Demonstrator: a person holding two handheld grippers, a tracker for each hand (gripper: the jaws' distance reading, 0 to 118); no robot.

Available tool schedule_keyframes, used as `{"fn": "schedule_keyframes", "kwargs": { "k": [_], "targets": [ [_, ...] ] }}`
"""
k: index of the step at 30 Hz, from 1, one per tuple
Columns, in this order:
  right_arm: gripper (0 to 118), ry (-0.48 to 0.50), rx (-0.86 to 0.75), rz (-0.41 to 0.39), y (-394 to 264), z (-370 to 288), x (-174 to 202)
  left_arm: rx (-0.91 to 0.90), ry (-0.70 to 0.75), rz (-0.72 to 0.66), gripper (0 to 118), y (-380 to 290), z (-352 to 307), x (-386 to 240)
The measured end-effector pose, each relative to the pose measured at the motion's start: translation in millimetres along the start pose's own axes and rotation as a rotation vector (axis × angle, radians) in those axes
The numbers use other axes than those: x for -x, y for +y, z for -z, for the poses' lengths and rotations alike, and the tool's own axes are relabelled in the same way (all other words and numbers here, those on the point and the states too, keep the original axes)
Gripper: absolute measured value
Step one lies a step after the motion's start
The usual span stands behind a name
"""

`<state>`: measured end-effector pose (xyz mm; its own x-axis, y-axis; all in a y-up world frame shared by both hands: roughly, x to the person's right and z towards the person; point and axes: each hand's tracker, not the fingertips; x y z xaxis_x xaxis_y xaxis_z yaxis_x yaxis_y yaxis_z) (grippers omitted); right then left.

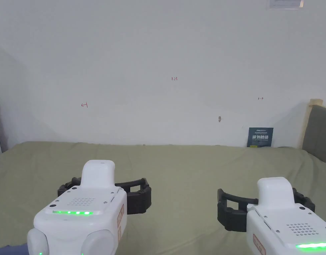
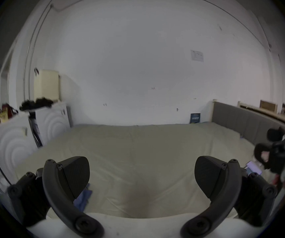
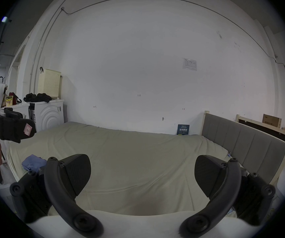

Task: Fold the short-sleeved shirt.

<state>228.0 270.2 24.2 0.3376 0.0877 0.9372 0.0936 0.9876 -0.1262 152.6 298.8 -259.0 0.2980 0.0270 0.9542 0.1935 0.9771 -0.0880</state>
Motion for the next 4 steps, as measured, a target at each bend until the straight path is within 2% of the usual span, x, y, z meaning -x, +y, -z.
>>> {"fn": "schedule_keyframes", "kwargs": {
  "k": [4],
  "targets": [
    [118,-0.003,0.002,-0.002,-0.4,0.1,-0.5,-0.020,0.120,0.081,118,-6.9,5.3,-4.8]
  ]
}}
